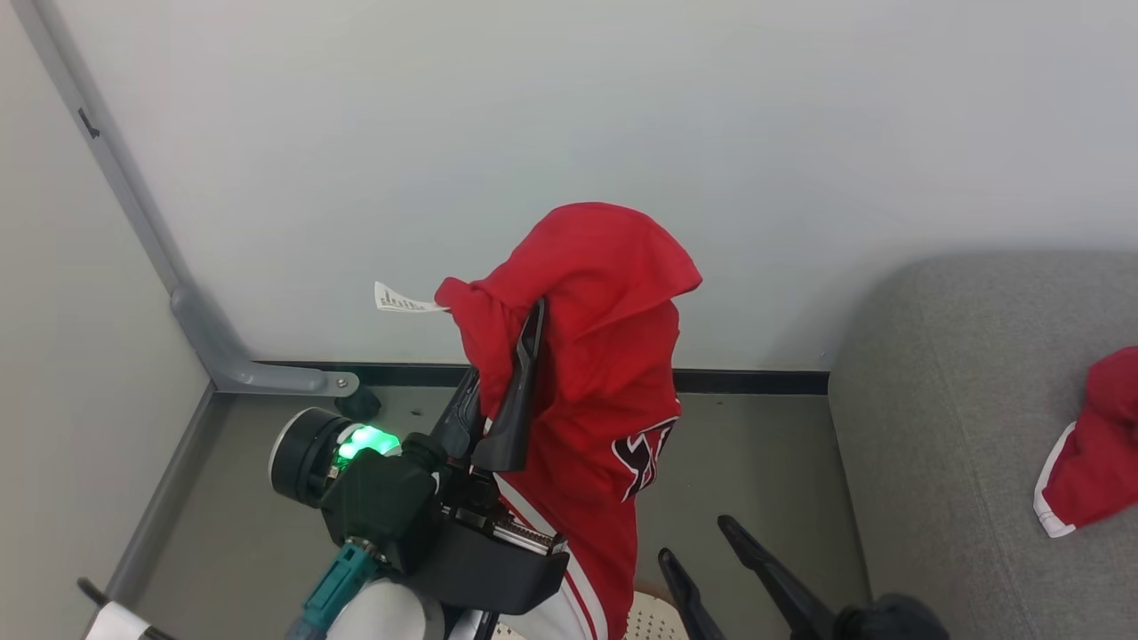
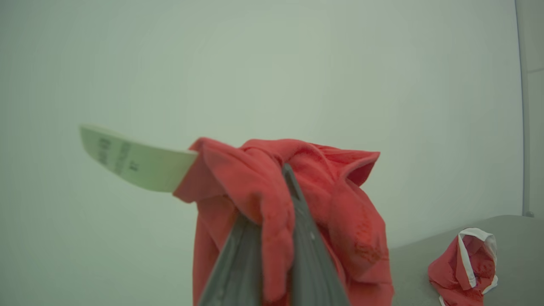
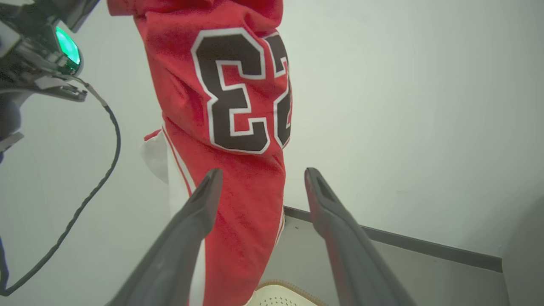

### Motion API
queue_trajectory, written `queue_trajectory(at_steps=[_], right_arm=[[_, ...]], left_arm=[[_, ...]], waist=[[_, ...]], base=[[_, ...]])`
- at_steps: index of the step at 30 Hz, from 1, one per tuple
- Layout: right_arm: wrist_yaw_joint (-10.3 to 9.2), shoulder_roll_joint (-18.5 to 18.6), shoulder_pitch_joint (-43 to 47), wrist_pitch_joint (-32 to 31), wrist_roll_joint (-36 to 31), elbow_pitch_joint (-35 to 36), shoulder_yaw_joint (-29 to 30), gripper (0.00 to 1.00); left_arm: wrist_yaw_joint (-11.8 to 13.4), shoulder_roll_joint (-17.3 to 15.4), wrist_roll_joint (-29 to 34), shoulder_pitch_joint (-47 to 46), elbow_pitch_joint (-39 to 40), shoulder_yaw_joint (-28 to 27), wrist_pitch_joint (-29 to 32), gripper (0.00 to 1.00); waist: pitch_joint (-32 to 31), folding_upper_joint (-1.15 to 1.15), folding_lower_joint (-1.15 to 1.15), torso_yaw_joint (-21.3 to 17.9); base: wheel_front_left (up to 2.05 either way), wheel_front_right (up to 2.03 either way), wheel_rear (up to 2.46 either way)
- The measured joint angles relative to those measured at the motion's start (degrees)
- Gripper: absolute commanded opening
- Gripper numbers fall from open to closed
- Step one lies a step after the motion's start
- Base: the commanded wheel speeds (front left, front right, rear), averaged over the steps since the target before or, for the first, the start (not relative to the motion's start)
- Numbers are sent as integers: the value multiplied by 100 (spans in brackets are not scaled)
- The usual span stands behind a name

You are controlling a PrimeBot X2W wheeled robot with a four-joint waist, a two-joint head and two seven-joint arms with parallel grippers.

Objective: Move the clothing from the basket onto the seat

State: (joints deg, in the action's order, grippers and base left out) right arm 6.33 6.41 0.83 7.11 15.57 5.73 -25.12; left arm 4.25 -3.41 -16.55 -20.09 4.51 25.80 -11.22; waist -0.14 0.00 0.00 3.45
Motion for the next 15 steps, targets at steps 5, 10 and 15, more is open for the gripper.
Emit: queue_trajectory(at_steps=[5, 10, 15], right_arm=[[25, -77, -202, -57, 0, -82, -478, 100], [49, -108, -590, -103, 8, -326, -646, 100], [52, -144, -964, -102, 34, -632, -695, 100]], left_arm=[[-22, 14, -2, -74, 9, 116, 55, 0], [-27, 25, -29, -110, -8, 298, 112, 0], [-25, 26, -52, -157, 20, 417, 163, 0]], waist=[[4, 0, 0, 89], [-2, 0, 0, 171], [-8, 0, 0, 277]], base=[[0, 0, 0], [0, 0, 0], [0, 0, 0]])
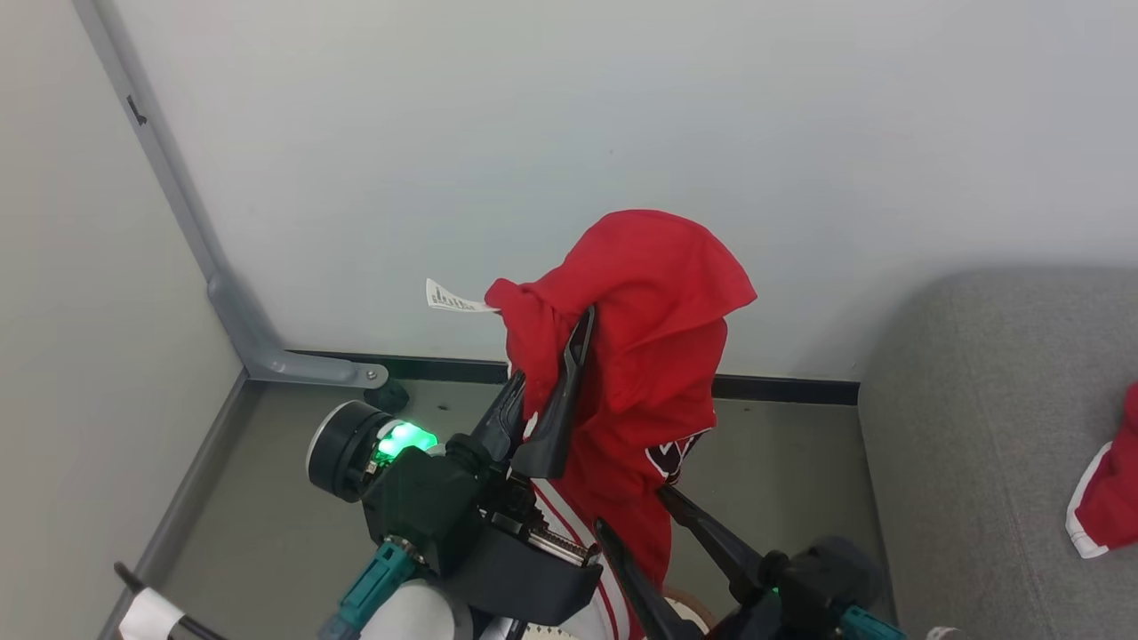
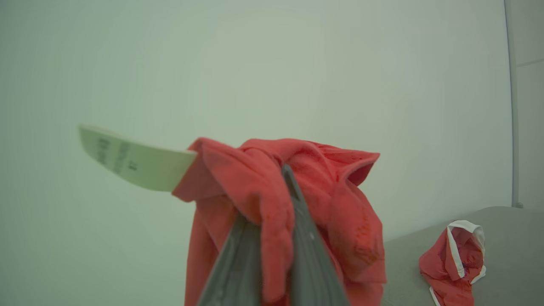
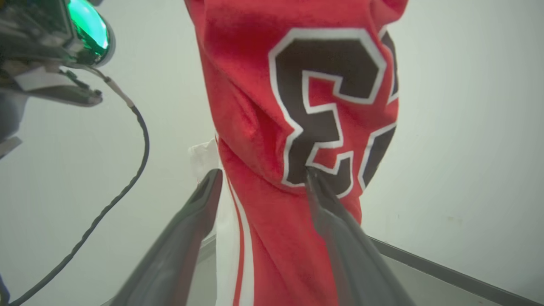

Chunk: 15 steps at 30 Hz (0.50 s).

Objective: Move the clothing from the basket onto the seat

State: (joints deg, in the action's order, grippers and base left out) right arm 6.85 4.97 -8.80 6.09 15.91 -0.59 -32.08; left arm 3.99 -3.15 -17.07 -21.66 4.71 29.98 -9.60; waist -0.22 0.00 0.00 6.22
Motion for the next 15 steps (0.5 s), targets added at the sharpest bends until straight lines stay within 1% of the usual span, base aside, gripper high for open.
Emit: queue_trajectory(at_steps=[8, 12, 13, 14, 15], right_arm=[[5, -63, -583, 13, 179, -648, -162, 100], [7, -93, -889, 121, 211, -893, -255, 100], [7, -94, -954, 152, 235, -957, -269, 36], [7, -96, -1006, 187, 241, -1006, -272, 0], [5, -96, -1063, 215, 245, -1074, -285, 0]], left_arm=[[12, 1, -33, -18, 196, 64, 27, 0], [12, 3, -42, -18, 268, 136, 44, 0], [12, 4, -43, -18, 288, 164, 44, 0], [12, 3, -47, -18, 304, 188, 44, 0], [12, 4, -52, -18, 310, 205, 45, 0]], waist=[[-3, 0, 0, 119], [-6, 0, 0, 150], [-6, 0, 0, 158], [-6, 0, 0, 166], [-6, 0, 0, 174]], base=[[0, 0, 0], [0, 0, 0], [0, 0, 0], [0, 0, 0], [0, 0, 0]])
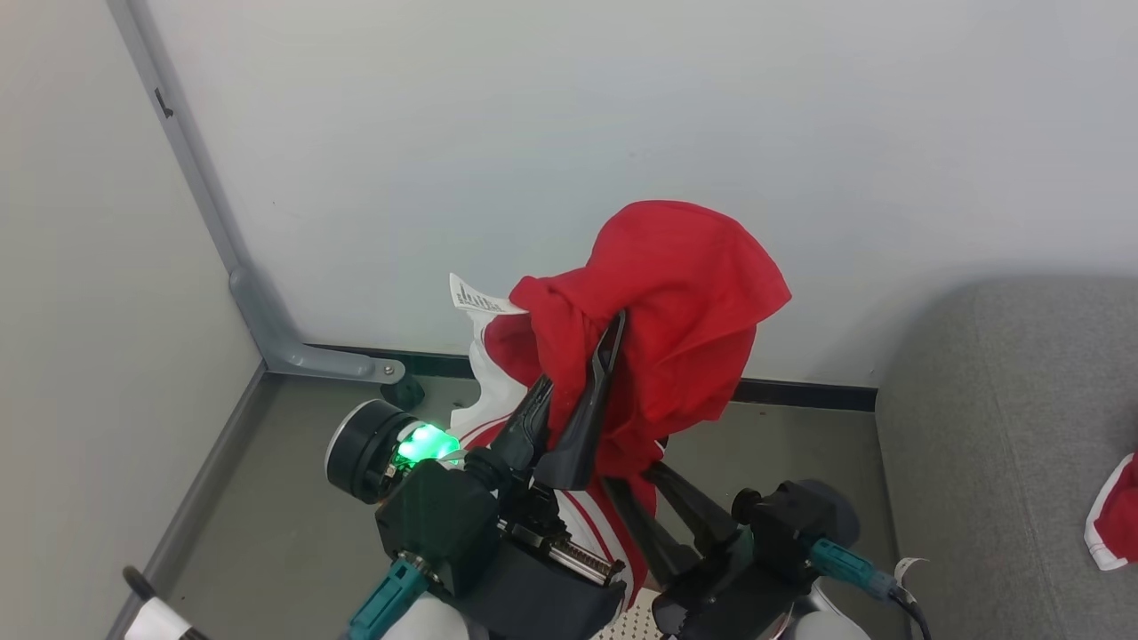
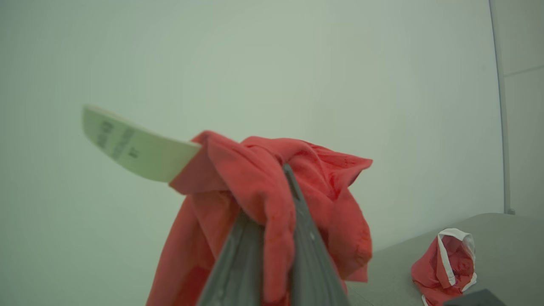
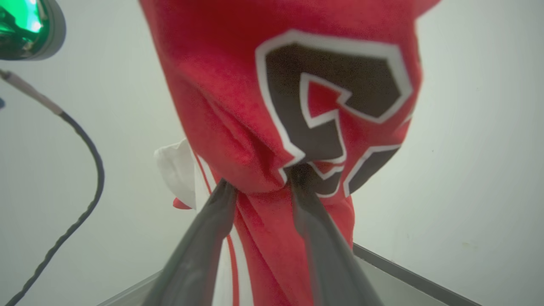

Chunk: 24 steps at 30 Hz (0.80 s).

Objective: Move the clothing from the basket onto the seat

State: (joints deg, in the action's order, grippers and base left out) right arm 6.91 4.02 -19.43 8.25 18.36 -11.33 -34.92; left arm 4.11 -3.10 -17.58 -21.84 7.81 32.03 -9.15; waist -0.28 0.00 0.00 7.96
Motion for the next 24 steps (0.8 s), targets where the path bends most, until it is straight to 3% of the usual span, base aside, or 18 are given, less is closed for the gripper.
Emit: queue_trajectory(at_steps=[16, 17, 18, 20, 21, 23, 24], right_arm=[[16, -3, -265, 358, 319, -494, -202, 0], [16, -3, -283, 386, 338, -525, -201, 0], [16, -3, -305, 403, 342, -554, -197, 0], [16, -3, -374, 427, 348, -586, -160, 0], [16, -4, -403, 436, 353, -602, -131, 0], [16, -3, -475, 455, 390, -646, -78, 0], [16, -4, -500, 478, 390, -651, -47, 0]], left_arm=[[43, -1, -42, 4, 92, 154, 99, 0], [43, -1, -42, 7, 99, 172, 100, 19], [43, -2, -42, 10, 110, 187, 100, 19], [43, -1, -45, 27, 134, 222, 123, 44], [43, -1, -49, 49, 141, 238, 148, 49], [43, -2, -51, 140, 149, 261, 159, 100], [43, -5, -51, 174, 149, 276, 183, 100]], waist=[[-19, 0, 0, 40], [-19, 0, 0, 39], [-20, 0, 0, 37], [-22, 0, 0, 32], [-23, 0, 0, 28], [-26, 0, 0, 17], [-28, 0, 0, 10]], base=[[0, 0, 0], [0, 0, 0], [0, 0, 0], [0, 0, 0], [0, 0, 0], [0, 0, 0], [0, 0, 0]])
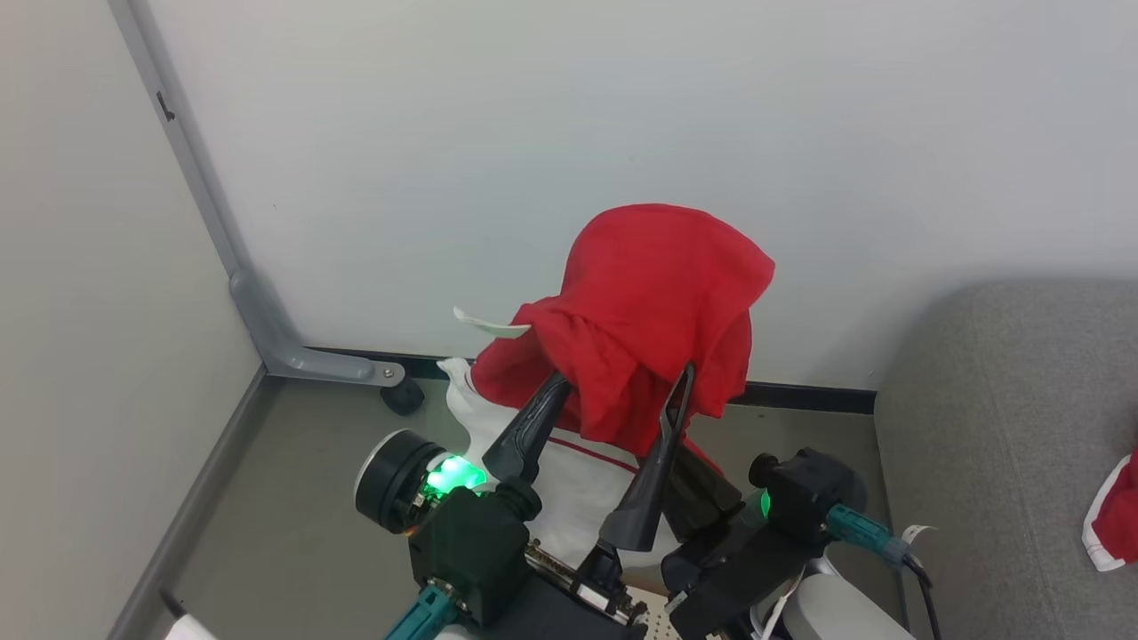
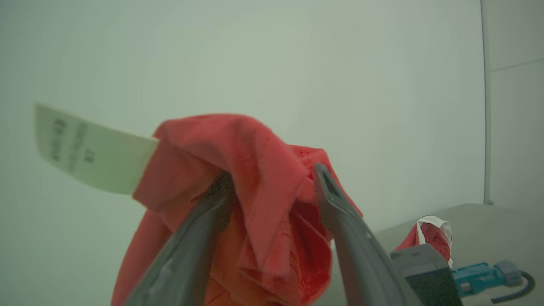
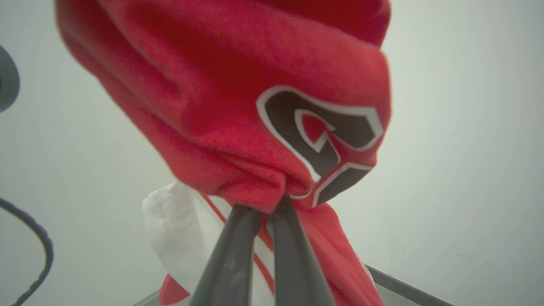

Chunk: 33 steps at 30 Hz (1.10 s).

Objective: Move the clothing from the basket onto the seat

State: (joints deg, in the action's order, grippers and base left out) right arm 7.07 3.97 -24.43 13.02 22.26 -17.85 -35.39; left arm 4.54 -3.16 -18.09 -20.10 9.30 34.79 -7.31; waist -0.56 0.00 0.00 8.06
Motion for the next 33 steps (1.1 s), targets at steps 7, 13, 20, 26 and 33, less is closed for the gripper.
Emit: queue_trajectory(at_steps=[7, 13, 20, 26, 33], right_arm=[[-10, 1, -132, 68, 49, -119, 266, 0], [-56, -1, -355, 82, 59, -204, 520, 0], [-86, 18, -351, 118, 78, -264, 679, 0], [-110, 47, -285, 119, 71, -142, 687, 0], [-162, 180, -126, 120, 36, 80, 833, 0]], left_arm=[[-2, -93, 1, 219, 35, 114, 97, 100], [0, -282, 2, 508, 86, 123, 172, 100], [8, -510, 12, 875, 159, 131, 245, 100], [102, -672, 64, 1226, 242, 60, 292, 100], [156, -795, 115, 1508, 286, -113, 313, 100]], waist=[[-11, 0, 0, -71], [-22, 0, 0, -189], [-42, 0, 0, -388], [-42, 0, 0, -640], [-16, 0, 0, -1043]], base=[[0, 0, 0], [0, 0, 0], [0, 0, 0], [0, 0, 0], [0, 0, 0]])
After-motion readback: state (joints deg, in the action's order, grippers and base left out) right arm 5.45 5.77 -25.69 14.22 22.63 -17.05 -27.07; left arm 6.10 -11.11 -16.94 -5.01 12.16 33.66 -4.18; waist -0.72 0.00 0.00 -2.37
